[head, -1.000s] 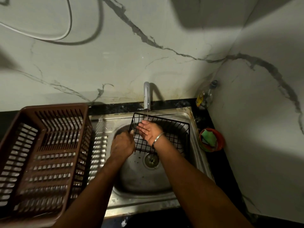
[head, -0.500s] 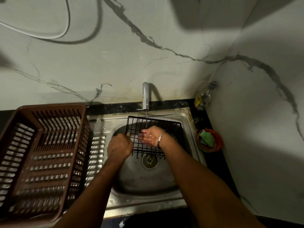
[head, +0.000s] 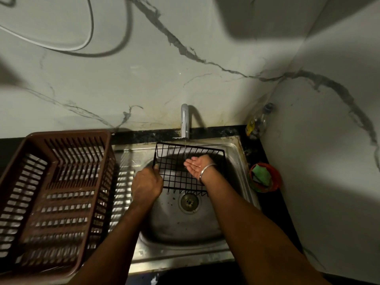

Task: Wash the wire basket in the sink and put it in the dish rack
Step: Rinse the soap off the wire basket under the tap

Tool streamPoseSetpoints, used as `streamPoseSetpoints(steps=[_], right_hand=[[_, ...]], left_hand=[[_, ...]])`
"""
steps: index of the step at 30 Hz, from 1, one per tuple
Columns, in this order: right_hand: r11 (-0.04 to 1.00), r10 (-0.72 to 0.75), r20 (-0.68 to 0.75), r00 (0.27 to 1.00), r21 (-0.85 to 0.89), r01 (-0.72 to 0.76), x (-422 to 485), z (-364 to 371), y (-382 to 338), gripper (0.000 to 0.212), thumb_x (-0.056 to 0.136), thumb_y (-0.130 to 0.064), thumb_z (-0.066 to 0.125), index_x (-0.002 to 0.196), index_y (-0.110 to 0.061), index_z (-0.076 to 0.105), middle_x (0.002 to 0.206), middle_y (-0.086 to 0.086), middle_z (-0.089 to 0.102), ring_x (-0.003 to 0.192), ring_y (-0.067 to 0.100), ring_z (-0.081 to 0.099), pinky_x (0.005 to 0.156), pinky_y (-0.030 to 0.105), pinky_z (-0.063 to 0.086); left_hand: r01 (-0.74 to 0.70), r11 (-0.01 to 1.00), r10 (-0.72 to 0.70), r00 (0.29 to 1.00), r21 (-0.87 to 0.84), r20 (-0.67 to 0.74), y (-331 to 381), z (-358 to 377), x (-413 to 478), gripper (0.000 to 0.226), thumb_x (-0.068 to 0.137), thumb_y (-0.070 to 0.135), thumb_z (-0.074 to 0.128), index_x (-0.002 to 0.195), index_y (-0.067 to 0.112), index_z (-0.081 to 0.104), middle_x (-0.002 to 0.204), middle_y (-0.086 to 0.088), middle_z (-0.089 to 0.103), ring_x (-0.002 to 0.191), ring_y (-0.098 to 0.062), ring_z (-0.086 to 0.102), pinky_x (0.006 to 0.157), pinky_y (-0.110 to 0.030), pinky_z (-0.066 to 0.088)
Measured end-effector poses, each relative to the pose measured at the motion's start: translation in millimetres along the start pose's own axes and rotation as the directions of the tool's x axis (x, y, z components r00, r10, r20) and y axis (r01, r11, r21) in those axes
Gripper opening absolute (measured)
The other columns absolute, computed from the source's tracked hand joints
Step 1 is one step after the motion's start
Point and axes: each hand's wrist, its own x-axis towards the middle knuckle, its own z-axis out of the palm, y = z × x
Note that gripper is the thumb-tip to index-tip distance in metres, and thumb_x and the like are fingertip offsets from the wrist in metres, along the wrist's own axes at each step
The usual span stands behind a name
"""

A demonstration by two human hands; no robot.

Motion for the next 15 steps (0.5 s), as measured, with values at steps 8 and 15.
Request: streamPoseSetpoints(steps=[8, 15], right_hand=[[0.999, -0.038, 0.009, 0.999, -0.032, 0.038, 0, 3, -6, 0.044, 0.107, -0.004, 0.027, 0.145, -0.003, 0.048, 0.142, 0.018, 0.06, 0.131, 0.031, 0.059, 0.096, 0.037, 0.051], [0.99, -0.044, 0.0, 0.999, -0.136, 0.043, -4, 0, -10, 0.04, 0.107, -0.012, 0.037, 0.144, -0.002, 0.05, 0.129, 0.015, 0.067, 0.124, 0.031, 0.064, 0.104, 0.041, 0.049]], left_hand=[[0.049, 0.999, -0.049, 0.998, -0.019, -0.024, -3, -3, -4, 0.046, 0.114, 0.037, 0.04, 0.097, 0.005, 0.067, 0.072, -0.001, 0.054, 0.069, -0.025, 0.06, 0.065, -0.031, 0.049], [0.059, 0.998, -0.059, 0.997, -0.017, -0.049, -10, -7, -6, 0.043, 0.114, 0.035, 0.04, 0.098, 0.004, 0.066, 0.069, 0.004, 0.049, 0.067, -0.021, 0.057, 0.065, -0.03, 0.04]])
